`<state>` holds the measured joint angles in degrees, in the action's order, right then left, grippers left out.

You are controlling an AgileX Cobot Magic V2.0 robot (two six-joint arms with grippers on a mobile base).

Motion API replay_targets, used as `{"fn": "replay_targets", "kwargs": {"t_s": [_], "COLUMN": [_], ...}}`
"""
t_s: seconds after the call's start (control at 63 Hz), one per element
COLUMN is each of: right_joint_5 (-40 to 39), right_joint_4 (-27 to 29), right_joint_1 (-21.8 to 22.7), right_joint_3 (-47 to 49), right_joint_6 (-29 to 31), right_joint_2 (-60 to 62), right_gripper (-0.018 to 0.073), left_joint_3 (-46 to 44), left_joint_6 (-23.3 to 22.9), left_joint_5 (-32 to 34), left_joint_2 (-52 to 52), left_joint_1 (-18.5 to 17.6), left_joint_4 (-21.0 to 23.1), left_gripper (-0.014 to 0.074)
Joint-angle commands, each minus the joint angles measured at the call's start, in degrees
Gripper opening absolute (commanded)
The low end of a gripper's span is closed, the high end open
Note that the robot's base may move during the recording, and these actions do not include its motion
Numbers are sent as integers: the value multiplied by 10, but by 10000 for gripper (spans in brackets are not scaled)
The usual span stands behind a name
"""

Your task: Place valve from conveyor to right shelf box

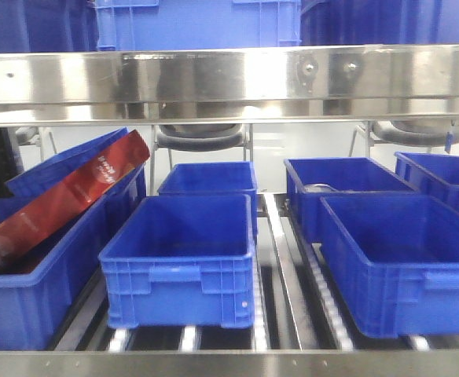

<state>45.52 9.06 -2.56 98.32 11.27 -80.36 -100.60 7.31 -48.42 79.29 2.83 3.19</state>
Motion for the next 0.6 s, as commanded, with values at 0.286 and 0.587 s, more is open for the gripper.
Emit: {"fn": "replay_targets", "kwargs": {"t_s": [0.286,0.587], "right_joint_5": [-40,-40], "right_joint_4": [-1,-1], "right_joint_1": [1,1], "right_joint_3": [10,10], "right_joint_6": [2,2], "right_joint_2": [10,10], "right_gripper": [-154,-154], "left_joint_3": [-8,-8], "left_joint_6": [-4,-4], "left_joint_5": [32,32], "left_joint_2": [-7,-7], "left_joint_1": [-2,-2], "left_joint_4": [2,2], "left_gripper": [-111,-111]}}
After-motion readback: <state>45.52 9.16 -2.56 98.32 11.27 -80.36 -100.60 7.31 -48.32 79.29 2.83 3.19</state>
